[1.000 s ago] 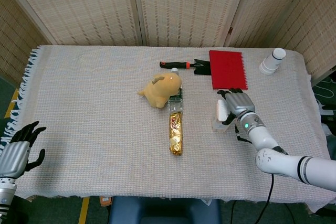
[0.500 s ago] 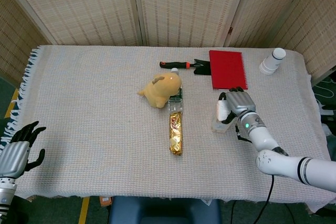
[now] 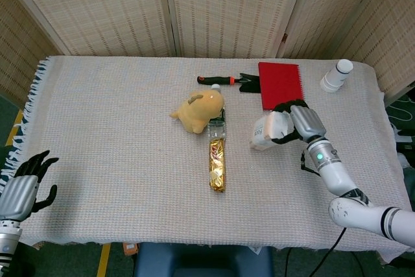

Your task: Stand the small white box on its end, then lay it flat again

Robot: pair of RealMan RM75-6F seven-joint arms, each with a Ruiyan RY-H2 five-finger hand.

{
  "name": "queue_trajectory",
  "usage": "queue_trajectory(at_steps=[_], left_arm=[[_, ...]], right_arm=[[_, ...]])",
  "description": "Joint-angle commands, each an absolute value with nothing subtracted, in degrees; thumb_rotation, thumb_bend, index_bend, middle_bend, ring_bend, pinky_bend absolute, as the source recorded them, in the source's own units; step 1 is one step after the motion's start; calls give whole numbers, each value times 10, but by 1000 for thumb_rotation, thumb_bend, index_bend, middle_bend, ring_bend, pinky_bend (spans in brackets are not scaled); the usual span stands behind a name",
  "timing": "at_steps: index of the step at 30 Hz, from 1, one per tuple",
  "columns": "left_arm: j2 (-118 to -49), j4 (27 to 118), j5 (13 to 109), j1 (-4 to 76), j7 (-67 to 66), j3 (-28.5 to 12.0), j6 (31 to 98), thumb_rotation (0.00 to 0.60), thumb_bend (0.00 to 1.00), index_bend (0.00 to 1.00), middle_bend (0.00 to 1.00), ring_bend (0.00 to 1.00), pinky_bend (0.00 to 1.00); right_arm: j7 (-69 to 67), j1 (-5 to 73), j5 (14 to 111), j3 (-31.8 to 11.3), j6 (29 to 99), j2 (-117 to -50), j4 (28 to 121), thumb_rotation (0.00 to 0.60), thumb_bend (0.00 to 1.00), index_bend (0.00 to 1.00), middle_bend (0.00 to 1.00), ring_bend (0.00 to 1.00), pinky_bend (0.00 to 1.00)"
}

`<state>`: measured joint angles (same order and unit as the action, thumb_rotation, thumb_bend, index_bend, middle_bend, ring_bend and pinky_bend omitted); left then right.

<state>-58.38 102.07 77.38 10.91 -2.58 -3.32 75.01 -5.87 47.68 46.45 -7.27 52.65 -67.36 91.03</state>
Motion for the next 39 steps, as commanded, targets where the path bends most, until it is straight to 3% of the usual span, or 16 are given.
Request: queue_trajectory(at_steps=[1,7,13,31,39], left_arm=[[-585,1020,774,109,-27,-33,750,600,487,157,0,0,97],[-589,1021,775,110,-36,-31,748,600,487,157,0,0,96],[-591,1019,769,111,-39,-33,749,600,487,157,0,0,96],[-593,1015,759,112,-45,-36,746,600,486,157,0,0,97],[-593,1013,754,114,-45,-37,741,600,486,157,0,0,96]], right_arm=[[-437,322,729,-98,692,-849,622,600,0,428,391,355,0],[-615,319,777,-69,645,-935,438,600,0,428,396,359,0],[-711,333,803,-63,622,-997,328,600,0,428,396,360,0],[-859,383,887,-5,560,-1041,216,600,0,428,396,361,0],[-804,387,902,13,536,-1043,185,600,0,428,397,361,0]])
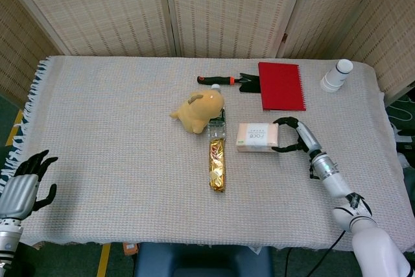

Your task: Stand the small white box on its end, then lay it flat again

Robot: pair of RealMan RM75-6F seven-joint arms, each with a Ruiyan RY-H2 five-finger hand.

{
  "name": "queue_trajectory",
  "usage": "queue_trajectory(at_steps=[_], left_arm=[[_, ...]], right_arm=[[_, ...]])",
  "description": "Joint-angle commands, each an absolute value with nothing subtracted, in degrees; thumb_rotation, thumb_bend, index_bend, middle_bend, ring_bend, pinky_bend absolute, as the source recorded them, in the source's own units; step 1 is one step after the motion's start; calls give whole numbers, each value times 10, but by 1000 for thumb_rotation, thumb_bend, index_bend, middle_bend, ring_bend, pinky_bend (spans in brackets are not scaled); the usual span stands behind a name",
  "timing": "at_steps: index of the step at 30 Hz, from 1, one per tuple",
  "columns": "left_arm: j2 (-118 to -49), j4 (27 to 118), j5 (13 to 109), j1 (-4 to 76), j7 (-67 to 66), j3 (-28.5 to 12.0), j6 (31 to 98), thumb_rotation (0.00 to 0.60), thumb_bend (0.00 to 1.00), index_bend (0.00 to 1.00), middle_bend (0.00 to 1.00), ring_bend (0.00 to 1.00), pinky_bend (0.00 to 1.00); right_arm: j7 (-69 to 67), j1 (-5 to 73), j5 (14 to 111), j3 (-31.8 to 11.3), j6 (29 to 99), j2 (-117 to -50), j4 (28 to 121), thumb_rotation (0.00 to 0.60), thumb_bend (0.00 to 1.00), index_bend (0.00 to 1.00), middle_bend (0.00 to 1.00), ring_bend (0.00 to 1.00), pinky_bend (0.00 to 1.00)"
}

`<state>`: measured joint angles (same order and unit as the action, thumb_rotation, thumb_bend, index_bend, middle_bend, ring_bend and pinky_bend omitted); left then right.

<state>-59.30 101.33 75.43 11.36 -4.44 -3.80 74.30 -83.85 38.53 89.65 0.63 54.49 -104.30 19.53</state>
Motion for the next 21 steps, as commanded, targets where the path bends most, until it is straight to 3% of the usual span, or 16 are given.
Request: queue_trajectory(at_steps=[1,15,18,21], left_arm=[[-593,1014,754,115,-47,-37,739,600,486,157,0,0,96],[-593,1018,754,116,-54,-34,738,600,486,157,0,0,97],[-593,1019,754,116,-53,-34,739,600,486,157,0,0,97],[-593,1018,753,115,-52,-35,740,600,486,157,0,0,96]], right_arm=[[-784,388,903,15,534,-1041,184,600,0,428,396,361,0],[-581,399,885,4,484,-995,263,600,0,378,397,321,0],[-557,400,877,0,469,-982,288,600,0,314,392,276,0],[-541,400,866,-6,451,-969,315,600,0,165,287,168,0]])
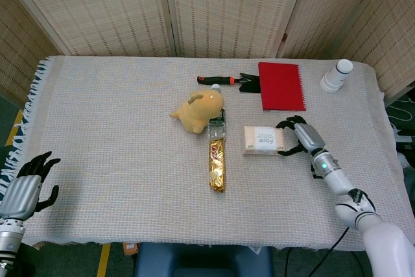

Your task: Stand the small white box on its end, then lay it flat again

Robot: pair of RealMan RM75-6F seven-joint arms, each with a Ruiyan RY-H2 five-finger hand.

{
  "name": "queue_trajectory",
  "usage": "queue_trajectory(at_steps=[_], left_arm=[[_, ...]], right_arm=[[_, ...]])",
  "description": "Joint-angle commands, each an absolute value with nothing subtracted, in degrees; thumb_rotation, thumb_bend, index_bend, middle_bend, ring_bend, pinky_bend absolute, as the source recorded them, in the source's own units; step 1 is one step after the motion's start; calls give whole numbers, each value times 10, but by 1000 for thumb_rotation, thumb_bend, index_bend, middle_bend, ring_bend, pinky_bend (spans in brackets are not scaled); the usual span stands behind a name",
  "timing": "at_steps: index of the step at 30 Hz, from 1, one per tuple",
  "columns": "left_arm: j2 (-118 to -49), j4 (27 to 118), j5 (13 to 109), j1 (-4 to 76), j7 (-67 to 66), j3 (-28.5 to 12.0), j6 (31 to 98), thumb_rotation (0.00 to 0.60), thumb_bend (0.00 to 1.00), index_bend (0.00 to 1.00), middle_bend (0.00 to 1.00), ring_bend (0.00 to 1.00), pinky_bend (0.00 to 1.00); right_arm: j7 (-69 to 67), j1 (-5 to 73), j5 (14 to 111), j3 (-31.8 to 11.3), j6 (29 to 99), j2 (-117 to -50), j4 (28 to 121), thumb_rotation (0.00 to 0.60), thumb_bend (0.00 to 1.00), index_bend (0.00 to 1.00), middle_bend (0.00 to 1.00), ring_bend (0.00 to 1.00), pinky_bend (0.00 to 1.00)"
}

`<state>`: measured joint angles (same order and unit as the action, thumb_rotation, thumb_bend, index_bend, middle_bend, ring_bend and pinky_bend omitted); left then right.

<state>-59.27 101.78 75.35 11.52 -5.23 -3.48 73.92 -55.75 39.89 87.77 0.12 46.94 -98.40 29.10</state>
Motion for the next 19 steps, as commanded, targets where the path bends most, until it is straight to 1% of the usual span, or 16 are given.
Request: queue_trajectory(at_steps=[1,3,5,8,12,14,18,19], left_arm=[[-593,1018,754,115,-51,-35,739,600,486,157,0,0,97],[-592,1018,754,115,-51,-35,739,600,486,157,0,0,97],[-593,1018,755,115,-51,-35,739,600,486,157,0,0,97],[-592,1018,754,115,-51,-35,739,600,486,157,0,0,96],[-592,1018,755,114,-49,-35,741,600,486,157,0,0,96],[-591,1017,754,115,-48,-34,739,600,485,157,0,0,96],[-589,1017,754,115,-45,-35,738,600,486,157,0,0,97],[-589,1017,754,115,-43,-34,737,600,486,157,0,0,97]], right_arm=[[-534,401,862,-7,441,-962,327,600,0,88,213,110,0],[-522,403,857,-8,427,-951,345,600,0,16,116,34,0],[-507,405,849,-13,418,-940,367,600,0,0,44,0,0],[-489,403,839,-22,420,-928,391,600,0,0,8,0,0],[-471,395,832,-31,438,-905,429,600,0,0,0,0,0],[-455,385,834,-30,456,-874,473,600,0,0,0,0,0],[-403,348,825,-17,480,-761,625,600,0,0,0,0,0],[-378,332,818,-12,491,-721,677,600,0,0,0,0,0]])
